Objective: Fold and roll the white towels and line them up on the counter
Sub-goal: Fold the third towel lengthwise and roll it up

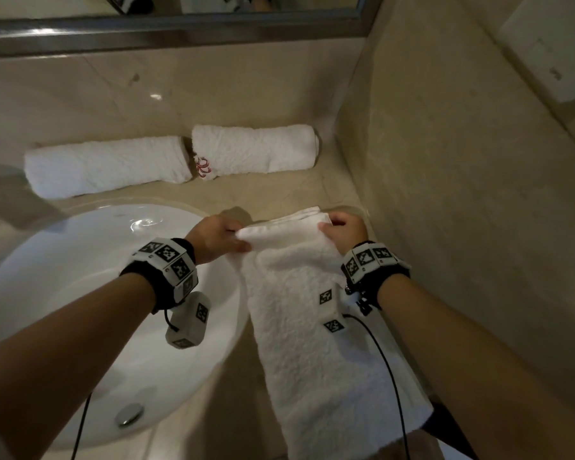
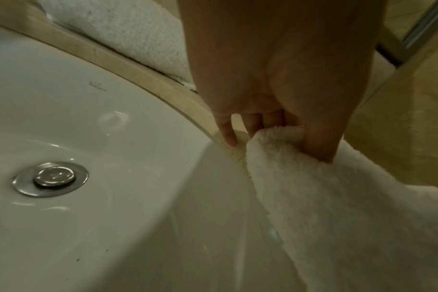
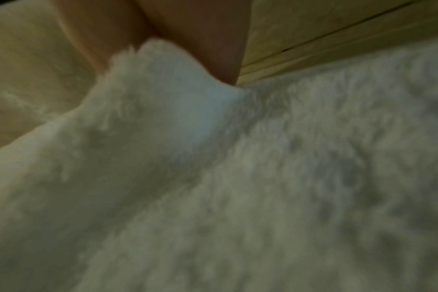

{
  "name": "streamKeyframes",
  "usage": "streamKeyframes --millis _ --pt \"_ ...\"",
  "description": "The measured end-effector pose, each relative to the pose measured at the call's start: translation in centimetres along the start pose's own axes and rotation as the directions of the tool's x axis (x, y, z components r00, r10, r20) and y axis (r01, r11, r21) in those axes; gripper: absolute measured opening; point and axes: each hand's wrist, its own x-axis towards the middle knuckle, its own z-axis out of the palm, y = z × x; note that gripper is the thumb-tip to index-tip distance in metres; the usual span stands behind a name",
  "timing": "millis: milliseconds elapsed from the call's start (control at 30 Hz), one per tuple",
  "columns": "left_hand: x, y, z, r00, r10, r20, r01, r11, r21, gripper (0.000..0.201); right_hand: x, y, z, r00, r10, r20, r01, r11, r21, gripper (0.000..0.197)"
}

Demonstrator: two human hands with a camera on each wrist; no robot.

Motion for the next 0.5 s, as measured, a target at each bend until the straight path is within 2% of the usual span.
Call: streamKeyframes --millis 67,167,267,500 --pt "0.09 -0.05 -0.05 1.0 0.008 0.0 -0.008 1.0 -0.009 0.046 -0.15 -0.08 -0.39 1.0 -0.027 0.004 0.027 0.999 0.037 0.022" --pt "0.3 -0.14 0.03 1.0 0.011 -0.005 -0.011 1.0 0.005 0.026 -0.2 -0.23 -0.76 0.999 -0.034 0.026 0.033 0.998 0.056 0.023" --pt "0.39 -0.18 0.13 1.0 0.011 -0.009 -0.011 1.0 0.015 0.024 0.25 -0.66 -0.7 0.998 -0.005 0.062 0.005 1.0 -0.008 0.024" --pt "0.9 -0.22 0.11 1.0 0.011 0.009 -0.011 1.0 0.016 0.023 -0.65 -0.5 -0.45 0.981 -0.193 -0.032 0.185 0.968 -0.17 0.014"
